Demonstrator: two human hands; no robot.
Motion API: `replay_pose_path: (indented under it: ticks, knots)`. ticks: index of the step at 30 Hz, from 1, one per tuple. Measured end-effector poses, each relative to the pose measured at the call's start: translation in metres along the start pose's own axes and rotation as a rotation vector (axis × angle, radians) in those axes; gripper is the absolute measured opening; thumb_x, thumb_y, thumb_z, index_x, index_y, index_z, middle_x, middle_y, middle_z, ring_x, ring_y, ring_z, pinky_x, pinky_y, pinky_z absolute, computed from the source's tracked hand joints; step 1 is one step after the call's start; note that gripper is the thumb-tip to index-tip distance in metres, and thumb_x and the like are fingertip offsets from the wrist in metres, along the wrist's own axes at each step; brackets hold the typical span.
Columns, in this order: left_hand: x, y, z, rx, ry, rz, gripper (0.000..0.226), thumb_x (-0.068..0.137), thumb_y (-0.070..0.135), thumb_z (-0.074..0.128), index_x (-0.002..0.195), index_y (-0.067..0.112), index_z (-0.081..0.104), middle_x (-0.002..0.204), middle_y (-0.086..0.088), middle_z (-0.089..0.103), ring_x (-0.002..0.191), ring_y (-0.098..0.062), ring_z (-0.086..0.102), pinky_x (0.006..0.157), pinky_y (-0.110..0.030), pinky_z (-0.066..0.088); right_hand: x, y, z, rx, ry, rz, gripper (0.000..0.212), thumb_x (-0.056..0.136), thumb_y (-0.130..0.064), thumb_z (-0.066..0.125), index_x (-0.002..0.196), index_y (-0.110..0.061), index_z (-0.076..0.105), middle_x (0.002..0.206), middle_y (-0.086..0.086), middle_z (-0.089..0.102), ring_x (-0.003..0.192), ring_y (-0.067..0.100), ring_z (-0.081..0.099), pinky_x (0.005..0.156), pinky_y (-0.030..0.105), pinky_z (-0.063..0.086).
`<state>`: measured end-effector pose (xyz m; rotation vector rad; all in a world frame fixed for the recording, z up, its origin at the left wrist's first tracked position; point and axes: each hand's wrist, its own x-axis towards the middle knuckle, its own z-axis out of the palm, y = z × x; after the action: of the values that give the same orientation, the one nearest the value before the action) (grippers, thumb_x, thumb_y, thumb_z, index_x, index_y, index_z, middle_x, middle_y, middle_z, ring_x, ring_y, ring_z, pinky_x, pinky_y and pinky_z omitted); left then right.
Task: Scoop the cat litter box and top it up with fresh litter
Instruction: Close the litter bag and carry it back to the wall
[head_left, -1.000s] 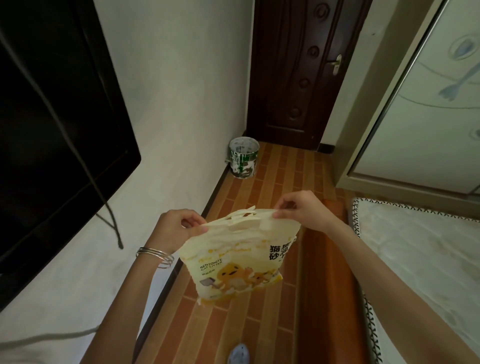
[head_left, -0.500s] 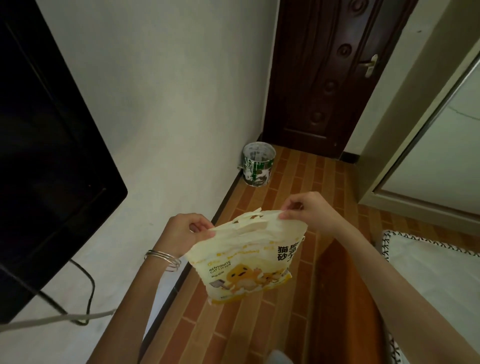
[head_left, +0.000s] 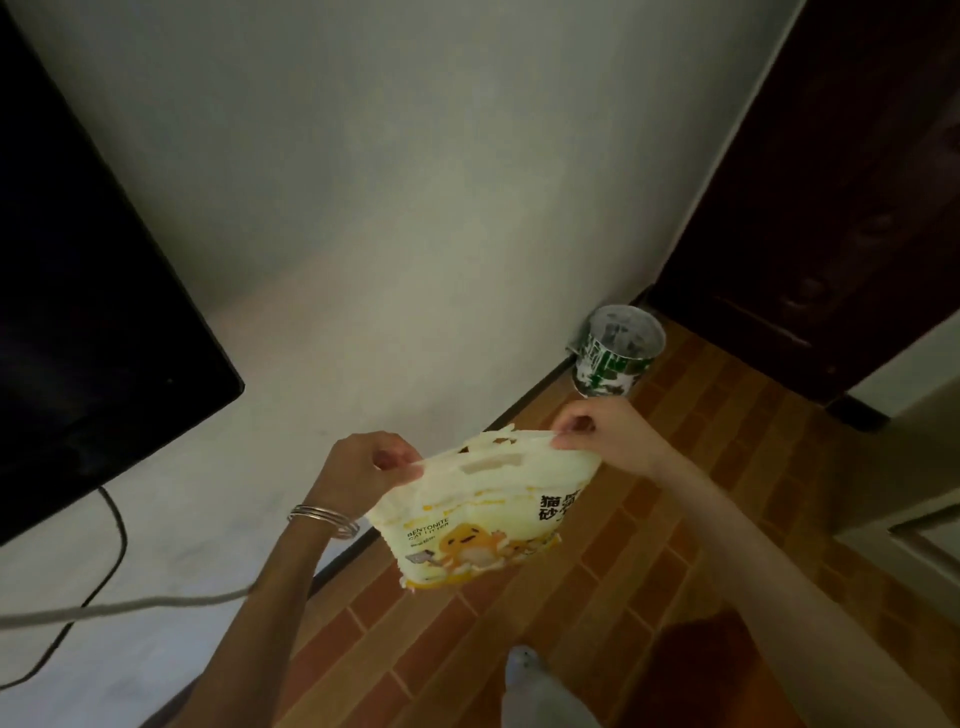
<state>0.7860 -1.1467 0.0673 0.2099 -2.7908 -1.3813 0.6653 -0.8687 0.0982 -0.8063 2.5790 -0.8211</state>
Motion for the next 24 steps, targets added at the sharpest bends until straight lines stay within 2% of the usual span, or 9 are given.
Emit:
replay_pose_path:
  ticks: [4, 7, 9, 13, 16, 21, 24]
  knots:
    - [0.018, -0.001, 0.015, 0.003, 0.080, -0.103, 0.017, 0.075, 0.017, 0.076, 0.071, 0.031, 0.066, 0.061, 0.036, 0.060, 0.068, 0.013, 0.058, 0.064, -0.001, 0.040, 0.049, 0.022, -0.009, 0.021, -0.097, -0.085, 0.013, 0.076, -0.022, 0.073, 0.087, -0.017, 0.070, 0.076, -0.015, 0.063, 0.073, -0.005, 0.057, 0.066, 0.007, 0.041]
    - [0.024, -0.004, 0.028, -0.008, 0.140, -0.206, 0.010, 0.076, 0.015, 0.075, 0.076, 0.024, 0.070, 0.060, 0.023, 0.062, 0.066, 0.015, 0.058, 0.063, 0.000, 0.039, 0.080, 0.034, -0.010, 0.023, -0.179, -0.143, 0.012, 0.078, -0.021, 0.072, 0.089, -0.018, 0.069, 0.077, -0.015, 0.062, 0.074, -0.006, 0.056, 0.066, 0.005, 0.041]
    - [0.027, -0.010, 0.037, -0.016, 0.181, -0.279, 0.011, 0.076, 0.013, 0.075, 0.075, 0.023, 0.070, 0.064, 0.020, 0.063, 0.064, 0.015, 0.057, 0.063, -0.002, 0.040, 0.101, 0.042, -0.006, 0.028, -0.224, -0.190, 0.010, 0.078, -0.019, 0.072, 0.088, -0.017, 0.069, 0.076, -0.016, 0.062, 0.074, -0.006, 0.056, 0.067, 0.005, 0.042]
    - [0.039, -0.031, 0.055, -0.014, 0.260, -0.413, 0.006, 0.074, 0.011, 0.075, 0.078, 0.014, 0.073, 0.055, 0.025, 0.060, 0.060, 0.015, 0.055, 0.063, -0.002, 0.039, 0.145, 0.060, 0.013, 0.053, -0.294, -0.243, 0.009, 0.077, -0.020, 0.073, 0.085, -0.016, 0.070, 0.077, -0.012, 0.065, 0.076, 0.001, 0.060, 0.069, 0.011, 0.043]
    - [0.049, -0.049, 0.071, -0.004, 0.309, -0.475, 0.006, 0.075, 0.013, 0.076, 0.080, 0.011, 0.073, 0.064, 0.010, 0.064, 0.060, 0.015, 0.054, 0.062, -0.002, 0.037, 0.173, 0.076, 0.035, 0.032, -0.341, -0.264, 0.011, 0.078, -0.022, 0.072, 0.086, -0.015, 0.070, 0.079, -0.009, 0.066, 0.075, 0.001, 0.060, 0.074, 0.018, 0.047]
    - [0.081, -0.100, 0.104, 0.003, 0.344, -0.593, 0.007, 0.075, 0.019, 0.076, 0.080, 0.015, 0.074, 0.074, -0.001, 0.070, 0.067, -0.006, 0.059, 0.061, -0.004, 0.037, 0.218, 0.113, 0.085, -0.044, -0.377, -0.251, 0.008, 0.081, -0.024, 0.069, 0.087, -0.017, 0.069, 0.080, -0.010, 0.065, 0.073, 0.002, 0.060, 0.075, 0.027, 0.052]
    - [0.103, -0.142, 0.133, -0.005, 0.329, -0.646, 0.006, 0.074, 0.019, 0.076, 0.079, 0.016, 0.073, 0.074, -0.002, 0.070, 0.069, -0.009, 0.059, 0.061, -0.007, 0.038, 0.244, 0.146, 0.126, -0.113, -0.379, -0.235, 0.008, 0.084, -0.024, 0.065, 0.088, -0.017, 0.068, 0.083, -0.007, 0.067, 0.072, 0.005, 0.059, 0.074, 0.033, 0.054]
